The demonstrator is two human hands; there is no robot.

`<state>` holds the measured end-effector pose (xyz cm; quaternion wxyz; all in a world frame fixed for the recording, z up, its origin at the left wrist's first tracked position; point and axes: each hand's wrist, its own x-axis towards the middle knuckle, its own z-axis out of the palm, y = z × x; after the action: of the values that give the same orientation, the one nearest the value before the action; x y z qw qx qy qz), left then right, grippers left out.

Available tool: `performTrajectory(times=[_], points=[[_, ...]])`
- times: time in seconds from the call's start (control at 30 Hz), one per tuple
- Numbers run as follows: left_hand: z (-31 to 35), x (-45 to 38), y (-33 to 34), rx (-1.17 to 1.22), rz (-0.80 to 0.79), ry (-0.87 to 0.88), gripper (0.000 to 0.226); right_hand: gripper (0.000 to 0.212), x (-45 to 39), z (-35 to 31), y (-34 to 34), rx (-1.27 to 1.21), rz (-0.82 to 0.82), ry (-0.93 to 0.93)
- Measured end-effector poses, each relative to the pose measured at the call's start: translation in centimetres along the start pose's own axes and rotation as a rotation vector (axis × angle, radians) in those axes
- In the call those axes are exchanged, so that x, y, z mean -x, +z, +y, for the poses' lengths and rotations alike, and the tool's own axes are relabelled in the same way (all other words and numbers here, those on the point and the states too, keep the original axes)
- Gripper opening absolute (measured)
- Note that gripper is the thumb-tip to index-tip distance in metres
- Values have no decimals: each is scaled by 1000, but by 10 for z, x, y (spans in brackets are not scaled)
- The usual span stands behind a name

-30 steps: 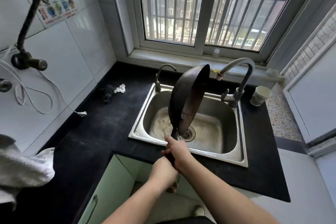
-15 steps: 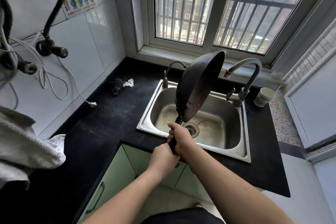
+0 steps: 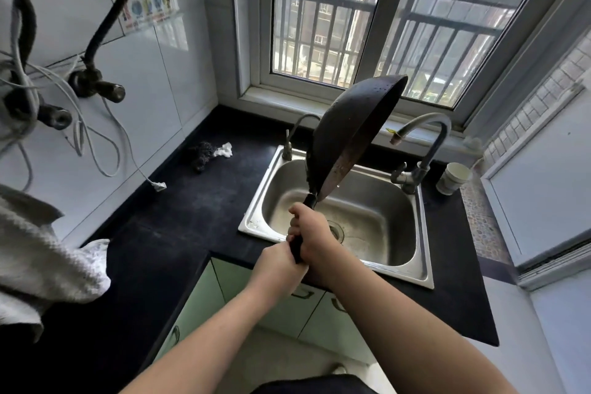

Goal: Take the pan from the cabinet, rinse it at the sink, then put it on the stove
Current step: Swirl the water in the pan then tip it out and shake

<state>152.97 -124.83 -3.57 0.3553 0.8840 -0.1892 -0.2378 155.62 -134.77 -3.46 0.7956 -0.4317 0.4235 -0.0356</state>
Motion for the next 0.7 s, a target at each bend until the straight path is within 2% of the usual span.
performTrajectory(times=[0.17,0.33,0.7], points=[[11,-6,-25,-33,3,69,14,25,14,-22,14,-73,-40,-35],[28,-8,-53,-84,33,118,16,18,24,-45,29,-133,-84,-85],[52,6,-72,12,57,165,16,23,46,-69,35,-160,-162,-176]])
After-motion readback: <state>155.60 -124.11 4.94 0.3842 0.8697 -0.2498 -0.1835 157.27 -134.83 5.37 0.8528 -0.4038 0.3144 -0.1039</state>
